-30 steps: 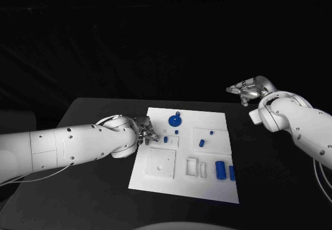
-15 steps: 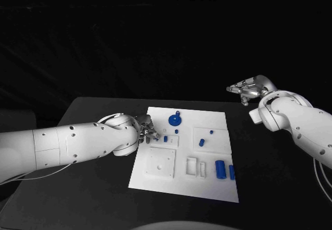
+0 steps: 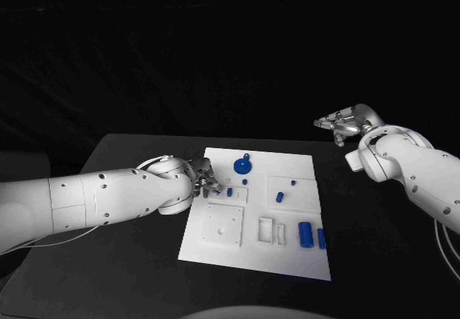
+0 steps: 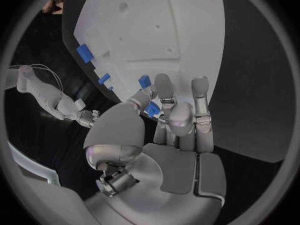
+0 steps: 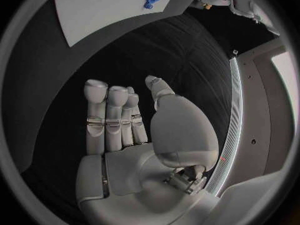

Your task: Assemble the parts on the task board

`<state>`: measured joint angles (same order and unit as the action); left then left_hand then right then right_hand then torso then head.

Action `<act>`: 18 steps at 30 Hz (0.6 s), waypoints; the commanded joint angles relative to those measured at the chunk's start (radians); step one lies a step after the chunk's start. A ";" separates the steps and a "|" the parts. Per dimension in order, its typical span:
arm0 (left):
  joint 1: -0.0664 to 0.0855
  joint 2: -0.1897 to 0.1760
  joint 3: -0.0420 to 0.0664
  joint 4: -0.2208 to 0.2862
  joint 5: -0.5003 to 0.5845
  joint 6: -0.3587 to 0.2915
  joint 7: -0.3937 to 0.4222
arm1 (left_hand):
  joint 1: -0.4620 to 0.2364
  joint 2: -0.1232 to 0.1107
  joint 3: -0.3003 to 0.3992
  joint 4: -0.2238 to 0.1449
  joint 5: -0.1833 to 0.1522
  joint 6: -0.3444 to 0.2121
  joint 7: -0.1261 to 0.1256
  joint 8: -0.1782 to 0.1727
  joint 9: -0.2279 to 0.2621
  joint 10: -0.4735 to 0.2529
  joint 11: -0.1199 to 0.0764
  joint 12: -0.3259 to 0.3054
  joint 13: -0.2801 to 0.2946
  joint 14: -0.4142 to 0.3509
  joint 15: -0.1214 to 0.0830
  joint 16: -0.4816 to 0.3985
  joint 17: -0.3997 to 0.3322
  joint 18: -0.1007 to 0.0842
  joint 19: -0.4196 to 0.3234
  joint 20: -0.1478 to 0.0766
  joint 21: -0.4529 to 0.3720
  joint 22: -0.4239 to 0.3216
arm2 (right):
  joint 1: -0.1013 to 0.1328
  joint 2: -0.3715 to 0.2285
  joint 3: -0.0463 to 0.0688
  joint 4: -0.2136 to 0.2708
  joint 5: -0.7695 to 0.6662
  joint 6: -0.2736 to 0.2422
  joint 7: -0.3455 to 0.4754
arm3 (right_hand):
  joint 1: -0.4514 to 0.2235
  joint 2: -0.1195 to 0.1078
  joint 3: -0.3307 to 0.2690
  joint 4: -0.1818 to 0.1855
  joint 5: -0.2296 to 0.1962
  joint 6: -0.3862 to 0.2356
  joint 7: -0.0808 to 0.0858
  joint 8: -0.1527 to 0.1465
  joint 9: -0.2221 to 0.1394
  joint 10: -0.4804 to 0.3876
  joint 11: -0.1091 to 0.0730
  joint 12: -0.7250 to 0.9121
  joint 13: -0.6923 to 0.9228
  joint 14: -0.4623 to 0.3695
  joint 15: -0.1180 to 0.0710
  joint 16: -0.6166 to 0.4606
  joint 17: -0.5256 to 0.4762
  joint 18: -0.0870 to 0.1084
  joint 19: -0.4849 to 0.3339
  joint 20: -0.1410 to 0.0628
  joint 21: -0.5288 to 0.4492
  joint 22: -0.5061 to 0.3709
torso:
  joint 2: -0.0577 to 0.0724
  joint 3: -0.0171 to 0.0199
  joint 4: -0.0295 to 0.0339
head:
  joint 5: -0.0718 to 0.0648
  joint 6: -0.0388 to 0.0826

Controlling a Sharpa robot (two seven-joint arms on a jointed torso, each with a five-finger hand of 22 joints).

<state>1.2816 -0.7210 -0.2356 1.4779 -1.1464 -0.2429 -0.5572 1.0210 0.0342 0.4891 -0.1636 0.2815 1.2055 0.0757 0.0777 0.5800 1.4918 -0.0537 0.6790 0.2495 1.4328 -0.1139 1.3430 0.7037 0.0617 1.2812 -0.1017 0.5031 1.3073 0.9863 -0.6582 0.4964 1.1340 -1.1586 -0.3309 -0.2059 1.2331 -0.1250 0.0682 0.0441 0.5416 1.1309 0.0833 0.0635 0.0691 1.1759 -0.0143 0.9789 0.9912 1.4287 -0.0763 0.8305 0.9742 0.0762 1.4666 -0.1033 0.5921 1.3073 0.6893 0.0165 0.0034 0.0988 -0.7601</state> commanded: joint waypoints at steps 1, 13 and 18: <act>-0.009 0.000 -0.007 -0.001 -0.015 0.069 -0.021 | 0.006 0.007 0.004 -0.010 0.003 0.178 -0.107 -0.007 -0.002 0.023 -0.030 0.003 0.001 -0.003 -0.007 0.003 0.000 0.009 0.001 0.002 0.003 0.018 | -0.002 0.000 0.000 0.000 -0.002 0.013 0.006 | -0.008 -0.002 0.003 0.002 0.002 -0.003 -0.002 -0.001 -0.001 -0.003 0.000 -0.001 0.001 -0.002 -0.002 -0.004 0.000 0.018 0.038 0.006 0.000 0.069 | 0.000 0.0001 0.0010 | 0.000 -0.002; -0.009 -0.006 -0.007 0.004 -0.037 0.098 -0.024 | 0.006 0.007 0.005 -0.013 0.006 0.178 -0.107 -0.007 -0.001 0.023 -0.030 0.003 0.002 -0.003 -0.007 0.003 0.000 0.009 0.000 0.002 0.004 0.018 | -0.005 -0.002 0.000 0.000 -0.002 0.014 0.006 | -0.009 -0.002 0.004 0.003 0.005 -0.002 -0.002 -0.001 -0.001 -0.003 0.000 -0.001 0.001 -0.002 -0.002 -0.003 0.001 0.018 0.039 0.006 0.001 0.069 | 0.000 -0.0005 0.0010 | 0.001 -0.002; -0.009 -0.008 -0.007 0.005 -0.043 0.107 -0.026 | 0.006 0.009 0.006 -0.016 0.006 0.179 -0.107 -0.007 -0.001 0.023 -0.030 0.003 0.002 -0.003 -0.007 0.003 -0.001 0.009 0.000 0.003 0.004 0.018 | -0.005 -0.002 0.000 0.000 -0.002 0.014 0.006 | -0.009 -0.002 0.004 0.003 0.005 -0.002 -0.002 -0.001 -0.001 -0.003 0.000 -0.001 0.001 -0.002 -0.002 -0.003 0.001 0.018 0.039 0.006 0.001 0.069 | 0.000 -0.0004 0.0009 | 0.001 -0.003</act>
<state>1.2846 -0.7269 -0.2328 1.4854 -1.1834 -0.2010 -0.5560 1.0224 0.0330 0.4878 -0.1650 0.2815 1.2055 0.0757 0.0748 0.5803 1.4918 -0.0536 0.6789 0.2504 1.4301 -0.1163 1.3430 0.7035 0.0617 1.2812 -0.1017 0.5031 1.3079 0.9815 -0.6601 0.4964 1.1334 -1.1586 -0.3302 -0.2057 1.2331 -0.1250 0.0682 0.0441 0.5416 1.1309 0.0833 0.0635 0.0691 1.1759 -0.0143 0.9789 0.9911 1.4287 -0.0763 0.8305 0.9742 0.0761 1.4666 -0.1033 0.5921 1.3073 0.6893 0.0161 0.0040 0.0994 -0.7618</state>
